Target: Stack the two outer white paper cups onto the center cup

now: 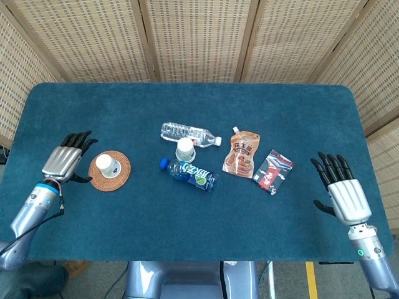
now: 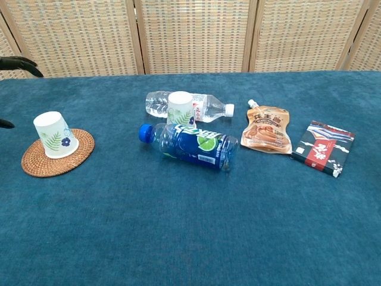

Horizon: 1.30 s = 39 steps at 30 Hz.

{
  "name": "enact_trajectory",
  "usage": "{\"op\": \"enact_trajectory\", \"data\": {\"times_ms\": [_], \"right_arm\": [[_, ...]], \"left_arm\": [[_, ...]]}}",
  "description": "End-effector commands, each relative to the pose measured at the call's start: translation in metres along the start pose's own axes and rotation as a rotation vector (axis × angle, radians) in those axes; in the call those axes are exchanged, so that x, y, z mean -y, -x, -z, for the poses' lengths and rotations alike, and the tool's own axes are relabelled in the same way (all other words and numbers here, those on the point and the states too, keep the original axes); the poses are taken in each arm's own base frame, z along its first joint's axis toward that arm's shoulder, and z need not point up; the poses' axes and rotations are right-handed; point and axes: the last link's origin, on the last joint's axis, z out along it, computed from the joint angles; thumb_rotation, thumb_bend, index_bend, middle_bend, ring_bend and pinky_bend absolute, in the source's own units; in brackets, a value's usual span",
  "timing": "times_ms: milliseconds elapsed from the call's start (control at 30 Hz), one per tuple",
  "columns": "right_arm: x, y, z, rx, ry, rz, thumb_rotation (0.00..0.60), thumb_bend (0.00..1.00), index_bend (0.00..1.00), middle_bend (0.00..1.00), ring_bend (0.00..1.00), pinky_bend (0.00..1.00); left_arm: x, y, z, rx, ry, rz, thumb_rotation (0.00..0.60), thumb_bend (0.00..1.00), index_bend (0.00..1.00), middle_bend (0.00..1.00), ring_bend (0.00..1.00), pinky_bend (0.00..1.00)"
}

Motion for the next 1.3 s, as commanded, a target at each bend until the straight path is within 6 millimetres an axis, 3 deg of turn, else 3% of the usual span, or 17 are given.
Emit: {"op": "enact_trajectory", "data": {"times_ms": [33, 200, 500, 833, 1000, 1167, 1300], "right_arm": [[-0.001, -0.002, 0.009, -0.019, 0.018, -0.010, 0.600, 0.00, 0.05, 0.00, 0.00, 0.00], [-0.002, -0.003, 0.009, -0.029, 0.026, -0.011, 0.600, 0.00, 0.06, 0.00, 0.00, 0.00], [-0.003, -0.003, 0.007, -0.029, 0.035, -0.021, 0.600, 0.00, 0.06, 0.00, 0.00, 0.00], [-0.004, -0.001, 0.005, -0.033, 0.039, -0.036, 0.600, 0.00, 0.06, 0.00, 0.00, 0.00], [-0.004, -0.002, 0.006, -0.035, 0.038, -0.039, 0.600, 0.00, 0.06, 0.00, 0.00, 0.00], [-0.003, -0.003, 0.006, -0.038, 0.035, -0.046, 0.600, 0.00, 0.07, 0.00, 0.00, 0.00], [-0.003, -0.004, 0.006, -0.042, 0.033, -0.051, 0.600, 0.00, 0.07, 0.00, 0.00, 0.00]], "left_arm": [[-0.005, 0.010, -0.025, 0.073, 0.015, -0.046, 0.600, 0.05, 0.25, 0.09, 0.10, 0.10], [-0.005, 0.023, -0.035, 0.091, 0.001, -0.042, 0.600, 0.13, 0.30, 0.13, 0.15, 0.15], [-0.003, 0.032, -0.040, 0.101, -0.006, -0.026, 0.600, 0.14, 0.33, 0.18, 0.23, 0.26], [-0.006, 0.038, -0.044, 0.055, -0.012, -0.001, 0.600, 0.36, 0.50, 0.33, 0.38, 0.38], [-0.006, 0.040, -0.045, 0.059, -0.011, 0.005, 0.600, 0.36, 0.51, 0.33, 0.39, 0.38], [-0.009, 0.027, -0.045, 0.020, 0.004, 0.042, 0.600, 0.34, 0.51, 0.33, 0.39, 0.38], [-0.020, -0.002, -0.050, -0.061, 0.048, 0.078, 0.600, 0.33, 0.51, 0.34, 0.39, 0.38]]}}
